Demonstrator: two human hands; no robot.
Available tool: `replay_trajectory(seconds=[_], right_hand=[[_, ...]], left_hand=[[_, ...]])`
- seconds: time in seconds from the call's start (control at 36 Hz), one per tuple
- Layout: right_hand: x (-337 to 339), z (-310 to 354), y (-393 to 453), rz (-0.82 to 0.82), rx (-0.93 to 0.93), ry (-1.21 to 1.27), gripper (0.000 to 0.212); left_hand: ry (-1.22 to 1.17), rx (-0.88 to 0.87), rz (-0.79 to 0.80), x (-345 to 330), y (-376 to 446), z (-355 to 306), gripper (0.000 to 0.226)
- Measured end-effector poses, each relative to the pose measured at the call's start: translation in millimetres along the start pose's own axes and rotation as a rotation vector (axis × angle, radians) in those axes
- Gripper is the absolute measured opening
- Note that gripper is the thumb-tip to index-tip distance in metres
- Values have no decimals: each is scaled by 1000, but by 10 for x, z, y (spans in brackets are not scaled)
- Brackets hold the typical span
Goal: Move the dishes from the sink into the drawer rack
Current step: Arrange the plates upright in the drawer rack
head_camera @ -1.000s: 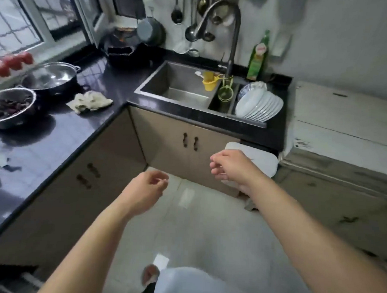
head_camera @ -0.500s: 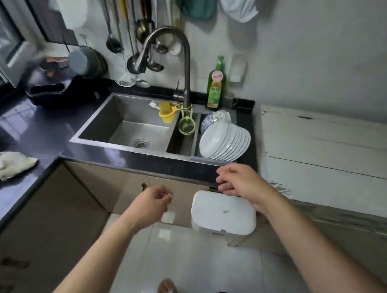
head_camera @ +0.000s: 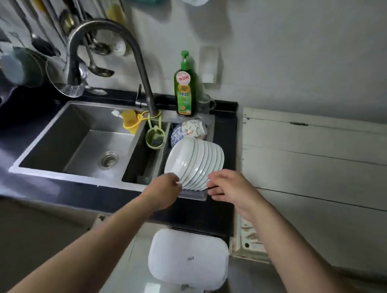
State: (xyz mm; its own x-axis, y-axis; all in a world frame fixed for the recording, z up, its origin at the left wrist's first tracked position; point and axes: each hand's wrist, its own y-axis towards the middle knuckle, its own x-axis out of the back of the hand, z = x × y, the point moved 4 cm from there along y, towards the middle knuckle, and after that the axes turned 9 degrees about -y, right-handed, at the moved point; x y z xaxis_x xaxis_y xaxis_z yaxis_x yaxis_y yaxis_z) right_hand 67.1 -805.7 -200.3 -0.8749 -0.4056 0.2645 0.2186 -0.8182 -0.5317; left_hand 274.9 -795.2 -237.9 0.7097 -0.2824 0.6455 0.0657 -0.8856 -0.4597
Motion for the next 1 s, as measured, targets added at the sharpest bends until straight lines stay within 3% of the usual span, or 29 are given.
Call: replay_trajectory(seconds=[0.11, 0.25, 0.33, 0.39, 0.42, 0.44, 0.56, 0.78, 0.92, 1.0], right_hand=[[379, -52, 378, 25, -15, -10, 15], [591, -120, 639, 53, -14, 34, 16], [697, -179, 765, 73, -24, 53, 16], [747, -212, 814, 76, -23, 61, 16], [773, -236, 838, 79, -28, 64, 16], [785, -252, 856, 80, -35, 65, 16], [780, -282, 941, 98, -56, 66, 16], [666, -222, 1050, 146, -46, 46, 16], [625, -262, 1039, 161, -50, 36, 17], [629, -307, 1016, 162, -60, 29, 17]], left_hand=[[76, 91, -78, -4, 638, -243, 52], [272, 112, -68, 28, 1142, -364, 53], [226, 88, -51, 5, 1353, -400, 52], [31, 252, -77, 30, 1354, -446, 27], [87, 221, -104, 26, 1371, -486, 24], [125, 174, -133, 28, 1383, -514, 29], [126, 250, -144, -24, 1429, -420, 52], [19, 317, -282, -76, 1370, -475, 47], [120, 321, -378, -39, 1300, -375, 66], [19, 337, -428, 90, 1256, -370, 50]])
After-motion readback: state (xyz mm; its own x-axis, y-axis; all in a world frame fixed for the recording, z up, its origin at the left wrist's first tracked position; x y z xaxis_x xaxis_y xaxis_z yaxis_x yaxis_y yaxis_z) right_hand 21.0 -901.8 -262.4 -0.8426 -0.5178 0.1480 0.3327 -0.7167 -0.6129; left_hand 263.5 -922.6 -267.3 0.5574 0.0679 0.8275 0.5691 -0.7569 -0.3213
